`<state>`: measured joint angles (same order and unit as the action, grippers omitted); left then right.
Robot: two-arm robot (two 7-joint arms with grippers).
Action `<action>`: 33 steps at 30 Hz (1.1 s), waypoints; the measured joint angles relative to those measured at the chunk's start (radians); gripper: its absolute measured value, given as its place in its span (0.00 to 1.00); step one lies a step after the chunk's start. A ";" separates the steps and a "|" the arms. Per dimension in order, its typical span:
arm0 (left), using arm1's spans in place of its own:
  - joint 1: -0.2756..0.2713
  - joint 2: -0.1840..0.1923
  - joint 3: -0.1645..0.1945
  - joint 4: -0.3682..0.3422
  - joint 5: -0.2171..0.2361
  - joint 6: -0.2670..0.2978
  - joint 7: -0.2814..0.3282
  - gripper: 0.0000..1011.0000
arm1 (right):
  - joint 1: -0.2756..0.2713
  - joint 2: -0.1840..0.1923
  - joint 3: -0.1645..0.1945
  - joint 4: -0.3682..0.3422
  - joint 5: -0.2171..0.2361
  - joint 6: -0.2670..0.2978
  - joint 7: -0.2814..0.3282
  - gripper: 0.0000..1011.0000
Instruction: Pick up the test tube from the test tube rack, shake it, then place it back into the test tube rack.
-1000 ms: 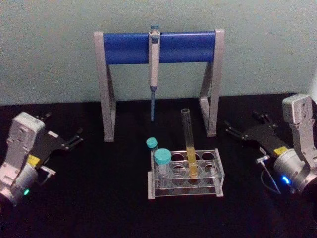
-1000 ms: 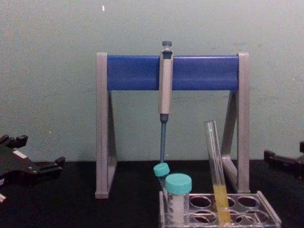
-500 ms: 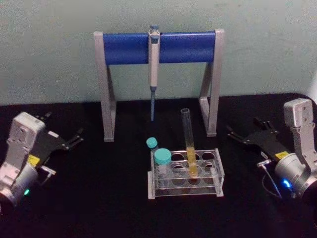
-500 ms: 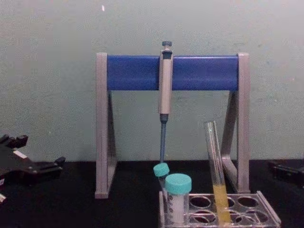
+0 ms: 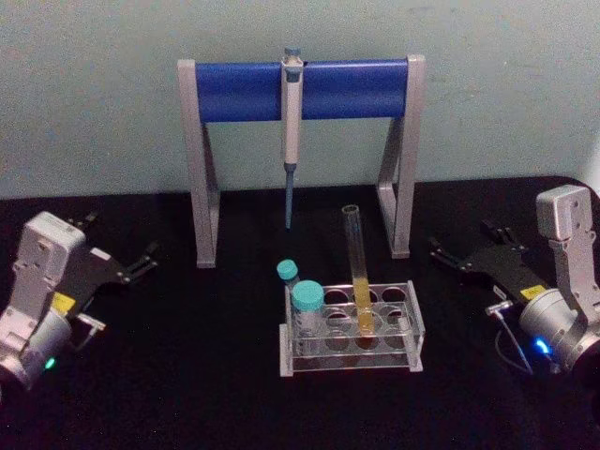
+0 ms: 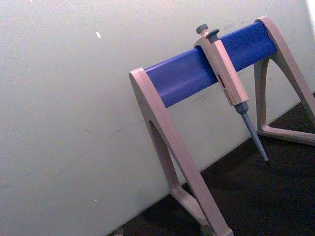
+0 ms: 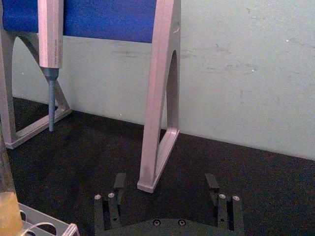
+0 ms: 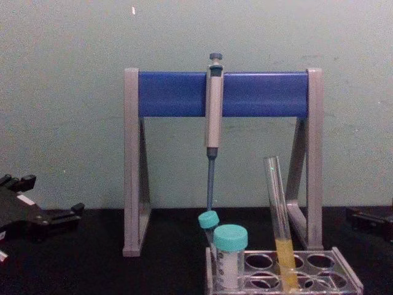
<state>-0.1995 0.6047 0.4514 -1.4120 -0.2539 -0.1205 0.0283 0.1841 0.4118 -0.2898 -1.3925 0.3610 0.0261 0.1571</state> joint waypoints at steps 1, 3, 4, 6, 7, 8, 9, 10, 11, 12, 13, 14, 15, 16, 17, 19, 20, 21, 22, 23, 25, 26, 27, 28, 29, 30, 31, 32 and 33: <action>0.000 0.000 0.000 0.000 0.000 0.000 0.000 0.99 | 0.000 0.000 0.000 0.000 0.000 0.000 0.000 0.99; 0.000 0.000 0.000 0.000 0.000 0.000 0.000 0.99 | 0.000 0.000 0.000 0.000 0.000 0.000 0.000 0.99; 0.000 0.000 0.000 0.000 0.000 0.000 0.000 0.99 | 0.000 0.000 0.000 0.000 0.000 0.000 0.000 0.99; 0.000 0.000 0.000 0.000 0.000 0.000 0.000 0.99 | 0.000 0.000 -0.001 -0.001 0.000 -0.001 -0.001 0.99; 0.000 0.000 0.000 0.000 0.000 0.000 0.000 0.99 | 0.000 0.000 -0.001 -0.001 0.000 -0.001 -0.001 0.99; 0.000 0.000 0.000 0.000 0.000 0.000 0.000 0.99 | 0.000 0.000 -0.001 -0.001 0.000 -0.001 -0.001 0.99; 0.000 0.000 0.000 0.000 0.000 0.000 0.000 0.99 | 0.000 0.000 -0.001 -0.001 0.000 -0.001 -0.001 0.99; 0.000 0.000 0.000 0.000 0.000 0.000 0.000 0.99 | 0.000 0.000 -0.001 -0.001 -0.001 -0.001 -0.001 0.99; 0.000 0.000 0.000 0.000 0.000 0.000 0.000 0.99 | 0.000 0.000 -0.001 -0.001 -0.001 -0.001 -0.001 0.99; 0.000 0.000 0.000 0.000 0.000 0.000 0.000 0.99 | 0.000 0.000 -0.001 -0.001 -0.001 -0.001 -0.001 0.99; 0.000 0.000 0.000 0.000 0.000 0.000 0.000 0.99 | 0.000 0.000 -0.001 -0.001 -0.001 -0.001 -0.001 0.99; 0.000 0.000 0.000 0.000 0.000 0.000 0.000 0.99 | 0.000 0.000 -0.001 -0.001 -0.001 -0.001 -0.001 0.99; 0.000 0.000 0.000 0.000 0.000 0.000 0.000 0.99 | 0.000 0.000 -0.001 -0.001 -0.001 -0.001 -0.001 0.99; 0.000 0.000 0.000 0.000 0.000 0.000 0.000 0.99 | 0.000 0.000 -0.001 -0.001 -0.001 -0.001 -0.001 0.99; 0.000 0.000 0.000 0.000 0.000 0.000 0.000 0.99 | 0.000 0.000 -0.001 -0.001 -0.001 -0.001 -0.001 0.99; 0.000 0.000 0.000 0.000 0.000 0.000 0.000 0.99 | 0.000 0.000 -0.001 -0.001 -0.001 -0.001 -0.001 0.99; 0.000 0.000 0.000 0.000 0.000 0.000 0.000 0.99 | 0.000 0.000 -0.001 -0.001 -0.001 -0.001 0.000 0.99; 0.000 0.000 0.000 0.000 0.000 0.000 0.000 0.99 | 0.000 0.000 -0.001 -0.001 -0.001 -0.001 0.000 0.99; 0.000 0.000 0.000 0.000 0.000 0.000 0.000 0.99 | 0.000 0.000 -0.001 -0.001 -0.001 -0.001 -0.001 0.99; 0.000 0.000 0.000 0.000 0.000 0.000 0.000 0.99 | 0.000 0.000 -0.001 -0.001 -0.001 -0.001 0.000 0.99; 0.000 0.000 0.000 0.000 0.000 0.000 0.000 0.99 | 0.000 0.000 -0.001 -0.001 -0.001 -0.001 -0.001 0.99; 0.000 0.000 0.000 0.000 0.000 0.000 0.000 0.99 | 0.000 0.000 -0.001 -0.001 -0.001 -0.001 -0.001 0.99; 0.000 0.000 0.000 0.000 0.000 0.000 0.000 0.99 | 0.000 0.000 -0.001 -0.001 -0.001 -0.001 0.000 0.99; 0.000 0.000 0.000 0.000 0.000 0.000 0.000 0.99 | 0.000 0.000 -0.001 -0.001 -0.001 -0.001 0.000 0.99; 0.000 0.000 0.000 0.000 0.000 0.000 0.000 0.99 | 0.000 0.000 -0.001 -0.001 -0.001 -0.001 0.000 0.99; 0.000 0.000 0.000 0.000 0.000 0.000 0.000 0.99 | 0.000 0.000 -0.001 -0.001 -0.001 -0.001 0.000 0.99; 0.000 0.000 0.000 0.000 0.000 0.000 0.000 0.99 | 0.000 0.000 -0.001 -0.001 -0.001 -0.001 0.000 0.99; 0.000 0.000 0.000 0.000 0.000 0.000 0.000 0.99 | 0.000 0.000 -0.001 -0.001 -0.001 -0.001 0.000 0.99; 0.000 0.000 0.000 0.000 0.000 0.000 0.000 0.99 | 0.000 0.000 -0.001 -0.001 -0.001 -0.001 0.000 0.99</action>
<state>-0.1995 0.6047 0.4514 -1.4120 -0.2539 -0.1205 0.0283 0.1843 0.4121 -0.2904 -1.3931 0.3596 0.0249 0.1566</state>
